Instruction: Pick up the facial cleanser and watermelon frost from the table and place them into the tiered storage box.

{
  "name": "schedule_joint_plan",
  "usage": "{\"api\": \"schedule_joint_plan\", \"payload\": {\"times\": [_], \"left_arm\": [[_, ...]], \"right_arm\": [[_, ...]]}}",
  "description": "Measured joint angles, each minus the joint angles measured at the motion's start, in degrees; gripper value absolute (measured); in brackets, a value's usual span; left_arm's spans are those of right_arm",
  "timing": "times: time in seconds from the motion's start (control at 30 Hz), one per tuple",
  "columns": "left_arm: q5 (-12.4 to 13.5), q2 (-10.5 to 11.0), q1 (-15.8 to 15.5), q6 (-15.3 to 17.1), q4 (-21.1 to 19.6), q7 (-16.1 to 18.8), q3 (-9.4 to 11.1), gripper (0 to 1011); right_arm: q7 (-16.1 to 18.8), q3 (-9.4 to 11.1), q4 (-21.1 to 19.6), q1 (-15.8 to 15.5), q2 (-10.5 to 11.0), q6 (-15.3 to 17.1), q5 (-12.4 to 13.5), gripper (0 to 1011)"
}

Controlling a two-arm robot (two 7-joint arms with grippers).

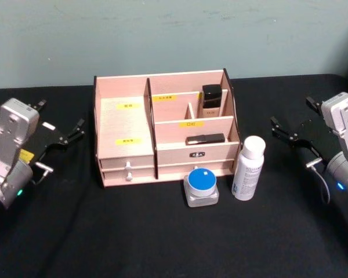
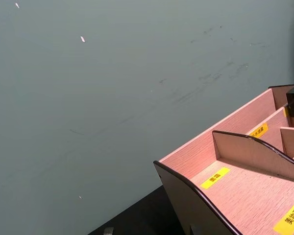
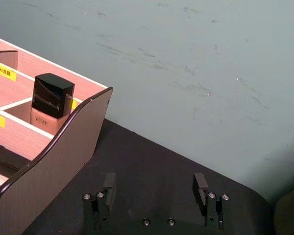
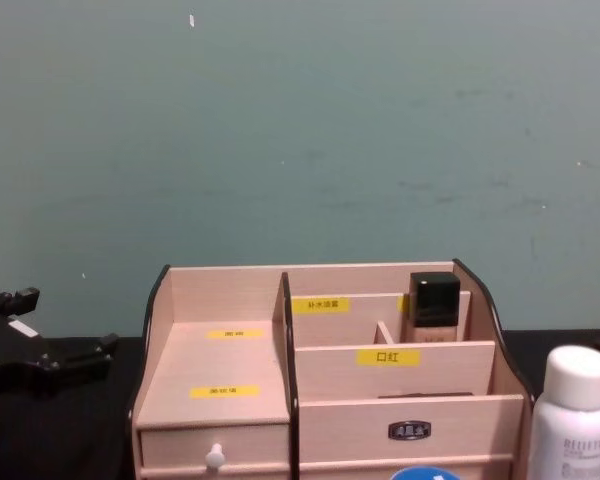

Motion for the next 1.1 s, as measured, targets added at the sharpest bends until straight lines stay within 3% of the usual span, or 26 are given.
{"api": "schedule_joint_plan", "payload": {"times": [1.1], "left_arm": [[0.0,0.0,0.0,0.0,0.0,0.0,0.0,1010]], "right_arm": [[0.0,0.0,0.0,0.0,0.0,0.0,0.0,1002]]}}
